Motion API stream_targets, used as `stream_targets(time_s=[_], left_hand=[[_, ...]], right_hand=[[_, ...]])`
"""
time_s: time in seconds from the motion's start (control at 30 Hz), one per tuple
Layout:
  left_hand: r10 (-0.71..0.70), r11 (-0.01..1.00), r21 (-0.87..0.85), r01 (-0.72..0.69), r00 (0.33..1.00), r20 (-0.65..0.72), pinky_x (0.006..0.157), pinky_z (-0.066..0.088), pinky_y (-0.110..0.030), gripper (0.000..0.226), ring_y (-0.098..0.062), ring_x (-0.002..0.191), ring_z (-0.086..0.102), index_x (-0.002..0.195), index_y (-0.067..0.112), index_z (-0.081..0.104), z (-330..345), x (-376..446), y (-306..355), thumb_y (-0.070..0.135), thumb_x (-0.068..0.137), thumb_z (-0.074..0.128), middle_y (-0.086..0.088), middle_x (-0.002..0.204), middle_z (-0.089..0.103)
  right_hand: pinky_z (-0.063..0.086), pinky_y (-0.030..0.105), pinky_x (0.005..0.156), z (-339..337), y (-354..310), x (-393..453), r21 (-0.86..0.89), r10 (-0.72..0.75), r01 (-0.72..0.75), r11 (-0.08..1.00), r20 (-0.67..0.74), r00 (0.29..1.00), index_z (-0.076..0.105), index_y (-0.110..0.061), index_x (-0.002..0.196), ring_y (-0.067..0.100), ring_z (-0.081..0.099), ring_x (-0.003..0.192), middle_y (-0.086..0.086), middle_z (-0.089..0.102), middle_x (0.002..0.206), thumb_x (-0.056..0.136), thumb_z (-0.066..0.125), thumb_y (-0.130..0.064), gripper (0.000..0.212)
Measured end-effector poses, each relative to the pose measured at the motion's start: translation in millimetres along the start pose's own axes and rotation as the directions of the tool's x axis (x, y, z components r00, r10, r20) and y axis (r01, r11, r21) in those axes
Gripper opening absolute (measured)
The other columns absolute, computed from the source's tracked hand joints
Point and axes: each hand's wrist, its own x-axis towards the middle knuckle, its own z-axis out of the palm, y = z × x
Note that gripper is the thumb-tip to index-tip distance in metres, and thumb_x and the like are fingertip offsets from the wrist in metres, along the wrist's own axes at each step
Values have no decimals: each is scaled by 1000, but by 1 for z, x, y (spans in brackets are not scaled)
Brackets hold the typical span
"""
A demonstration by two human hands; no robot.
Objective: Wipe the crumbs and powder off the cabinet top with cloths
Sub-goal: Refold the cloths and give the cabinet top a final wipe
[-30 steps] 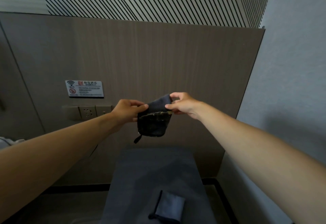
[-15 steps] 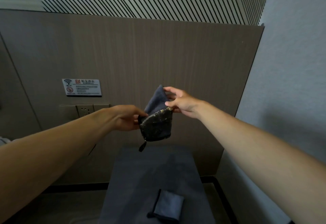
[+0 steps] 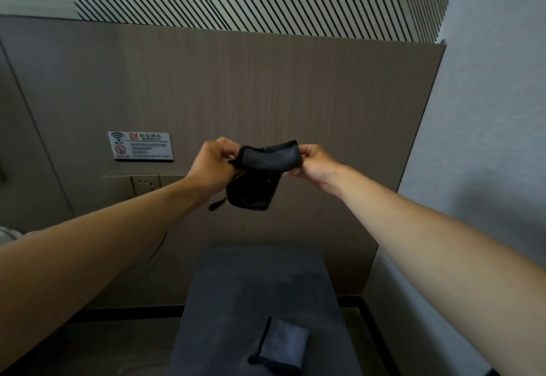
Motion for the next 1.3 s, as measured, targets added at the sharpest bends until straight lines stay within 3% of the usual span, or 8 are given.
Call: stream_targets(time_s=[0.17, 0.33, 0.67, 0.77, 0.93, 1.03, 1.17, 1.3], left_hand=[[77, 995, -63, -71, 992, 101, 88, 52, -31, 50, -19, 101, 65, 63, 18, 72, -3, 6, -5, -28, 74, 56, -6, 107, 66], [69, 993, 81, -82, 987, 148, 86, 55, -36, 55, -24, 90, 68, 54, 21, 65, -7, 9, -1, -25, 70, 39, -8, 79, 69], [-185, 943, -239, 233, 961, 207, 50, 33, -23, 46, -16, 60, 39, 69, 13, 41, 5, 6, 10, -28, 77, 20, -7, 71, 41], [-196, 923, -293, 248, 961, 197, 45, 35, -18, 47, -16, 57, 41, 66, 12, 38, 8, 7, 11, -30, 77, 19, -7, 69, 42], [-211, 913, -307, 267, 956, 204, 49, 34, -21, 48, -16, 61, 42, 67, 13, 37, 11, 14, 8, -30, 79, 19, -8, 72, 42], [-220, 909, -302, 285, 948, 231, 53, 36, -22, 47, -17, 64, 44, 69, 12, 41, 10, 17, 3, -29, 81, 20, -10, 75, 44], [-317, 885, -262, 385, 910, 268, 62, 43, -27, 48, -22, 76, 52, 88, 11, 57, 15, 21, -3, -23, 84, 23, -13, 88, 55], [-491, 548, -543, 636, 770, 407, 94, 44, -34, 42, -23, 87, 60, 118, 7, 55, 26, 24, -11, -5, 86, 31, -15, 96, 62]], right_hand=[[56, 25, 66, 5, -5, -4, 33, -50, 50, 998, -13, 999, 70, -13, 80, 14, 67, 75, 4, 69, 79, 88, 59, 8, 25], [35, 20, 54, 5, -10, -9, -112, -109, 104, 988, -38, 993, 53, -19, 43, 11, 47, 64, 1, 50, 65, 82, 29, 18, 58], [37, 21, 46, 5, -15, -18, 279, 48, -67, 958, 75, 996, 59, -16, 102, 10, 51, 56, 2, 58, 75, 83, 34, 17, 46], [33, 25, 50, 6, -18, -21, 401, 113, -169, 900, 160, 981, 56, -9, 121, 11, 46, 53, 3, 55, 79, 88, 33, -5, 41], [38, 28, 60, 3, -12, -18, 172, 123, -187, 967, 324, 938, 65, -14, 108, 16, 51, 63, 4, 56, 73, 85, 43, -74, 68], [50, 26, 74, 1, 2, -10, 36, 80, -90, 995, 210, 974, 69, -16, 109, 17, 64, 92, 2, 70, 98, 89, 66, -46, 36], [54, 25, 72, -3, 14, -3, 43, 40, -43, 998, 77, 996, 67, -12, 113, 14, 68, 89, 2, 72, 101, 90, 70, -25, 27], [54, 23, 62, -12, 32, 5, 39, 44, -42, 998, -61, 997, 68, -10, 112, 11, 68, 84, 3, 72, 100, 87, 74, -24, 30]])
